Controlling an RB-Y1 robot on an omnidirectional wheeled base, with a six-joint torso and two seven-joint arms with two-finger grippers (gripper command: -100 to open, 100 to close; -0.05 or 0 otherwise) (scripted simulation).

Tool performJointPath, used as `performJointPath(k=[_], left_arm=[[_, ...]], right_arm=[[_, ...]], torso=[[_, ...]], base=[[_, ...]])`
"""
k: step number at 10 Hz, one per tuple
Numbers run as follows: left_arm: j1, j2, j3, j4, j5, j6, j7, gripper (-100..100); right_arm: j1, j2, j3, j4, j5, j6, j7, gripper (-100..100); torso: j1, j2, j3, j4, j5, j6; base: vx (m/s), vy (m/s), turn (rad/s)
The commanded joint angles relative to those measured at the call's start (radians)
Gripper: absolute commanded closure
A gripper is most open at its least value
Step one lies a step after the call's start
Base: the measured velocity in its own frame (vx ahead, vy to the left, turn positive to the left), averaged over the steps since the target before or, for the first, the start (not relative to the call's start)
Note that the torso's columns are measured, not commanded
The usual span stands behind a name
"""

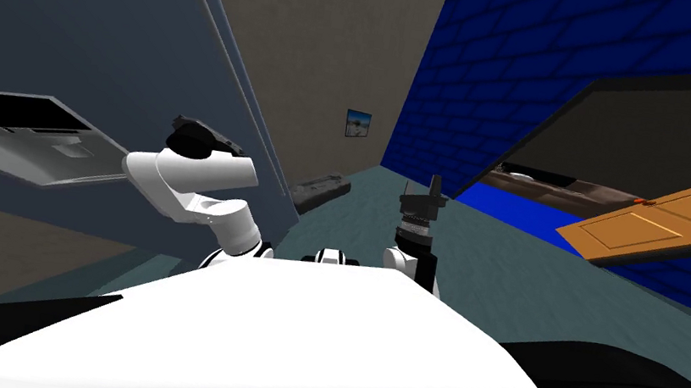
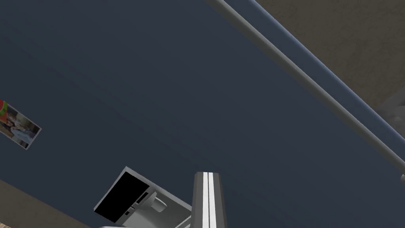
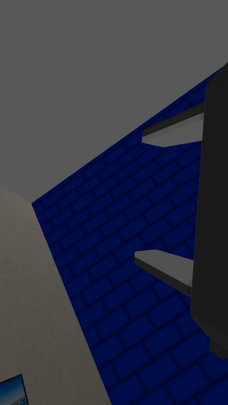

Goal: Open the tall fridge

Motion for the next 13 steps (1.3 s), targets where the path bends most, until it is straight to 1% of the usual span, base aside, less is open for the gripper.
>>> performJointPath(k=[1,4,8,11,13], left_arm=[[0.008,-0.009,0.01,0.003,0.005,-0.01,0.02,-100],[0.02,-0.015,0.023,0.01,0.012,-0.026,0.048,-100],[0.037,-0.014,0.04,0.02,0.022,-0.048,0.083,-100],[0.051,-0.002,0.056,0.029,0.031,-0.067,0.116,-100],[0.059,-0.01,0.064,0.035,0.036,-0.078,0.133,-100]], right_arm=[[0.001,0.0,0.0,0.0,0.0,0.0,0.0,0],[0.001,0.0,0.0,0.0,0.0,0.0,0.0,0],[0.001,0.0,0.0,0.0,0.0,0.0,0.0,0],[0.001,0.0,0.0,0.0,0.0,0.0,0.0,0],[0.001,0.0,0.0,0.0,0.0,0.0,0.0,0]], torso=[[0.003,-0.01,-0.007,-0.004,0.001,0.0],[0.0,0.009,0.005,0.002,0.0,0.0],[0.0,0.012,0.007,0.003,0.0,0.0],[-0.001,0.012,0.006,0.003,0.0,0.001],[0.0,0.012,0.006,0.003,0.0,0.0]], base=[[0.15,0.062,-0.023],[0.194,0.077,-0.016],[0.197,0.078,-0.017],[0.182,0.086,-0.019],[0.181,0.092,-0.019]])
